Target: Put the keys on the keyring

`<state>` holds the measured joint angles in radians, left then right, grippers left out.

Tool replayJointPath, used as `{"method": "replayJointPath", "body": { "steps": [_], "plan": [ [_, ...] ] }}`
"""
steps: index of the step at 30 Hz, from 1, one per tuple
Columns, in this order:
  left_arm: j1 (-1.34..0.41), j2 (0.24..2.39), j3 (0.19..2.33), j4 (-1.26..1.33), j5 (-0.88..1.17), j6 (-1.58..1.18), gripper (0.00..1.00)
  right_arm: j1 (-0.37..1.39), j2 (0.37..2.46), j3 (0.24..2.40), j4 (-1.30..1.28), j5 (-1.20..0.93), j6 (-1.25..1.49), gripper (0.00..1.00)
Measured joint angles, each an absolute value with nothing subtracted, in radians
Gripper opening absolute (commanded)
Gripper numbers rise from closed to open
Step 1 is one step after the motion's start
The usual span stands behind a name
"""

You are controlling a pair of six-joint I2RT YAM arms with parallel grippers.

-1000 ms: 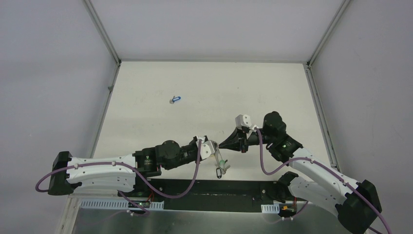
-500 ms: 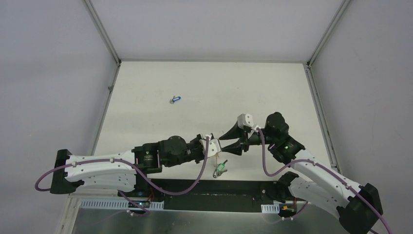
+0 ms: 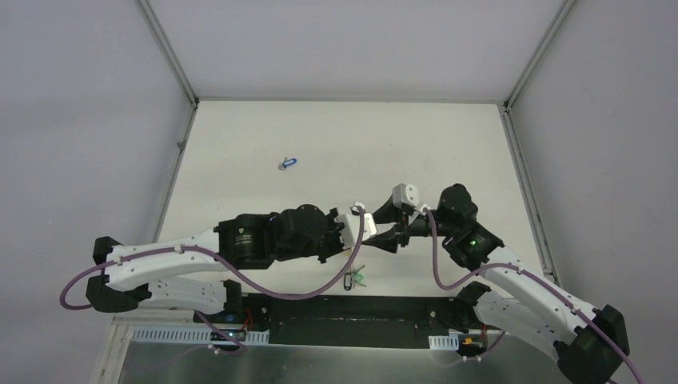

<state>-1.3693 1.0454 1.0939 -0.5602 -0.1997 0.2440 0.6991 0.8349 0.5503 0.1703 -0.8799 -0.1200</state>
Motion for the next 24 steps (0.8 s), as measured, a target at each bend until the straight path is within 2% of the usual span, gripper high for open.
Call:
{"method": "replayJointPath", "body": {
  "steps": [6,12,20,24],
  "plan": [
    [-1.369,1.158,1.299,-0.780,-0.200,0.217,0.00,0.699,0.850,0.553,0.236,-0.883,-0.051,0.47],
    [-1.369,1.258,1.445,-0.939,-0.210,0.218,0.00,0.704,0.915,0.542,0.444,-0.879,0.109,0.44],
    [-1.369,1.296,1.499,-1.025,-0.234,0.232,0.00,0.737,0.970,0.508,0.610,-0.872,0.237,0.43],
    [-1.369,1.299,1.503,-1.026,-0.238,0.242,0.00,0.752,0.970,0.508,0.637,-0.874,0.250,0.34]
  ]
}}
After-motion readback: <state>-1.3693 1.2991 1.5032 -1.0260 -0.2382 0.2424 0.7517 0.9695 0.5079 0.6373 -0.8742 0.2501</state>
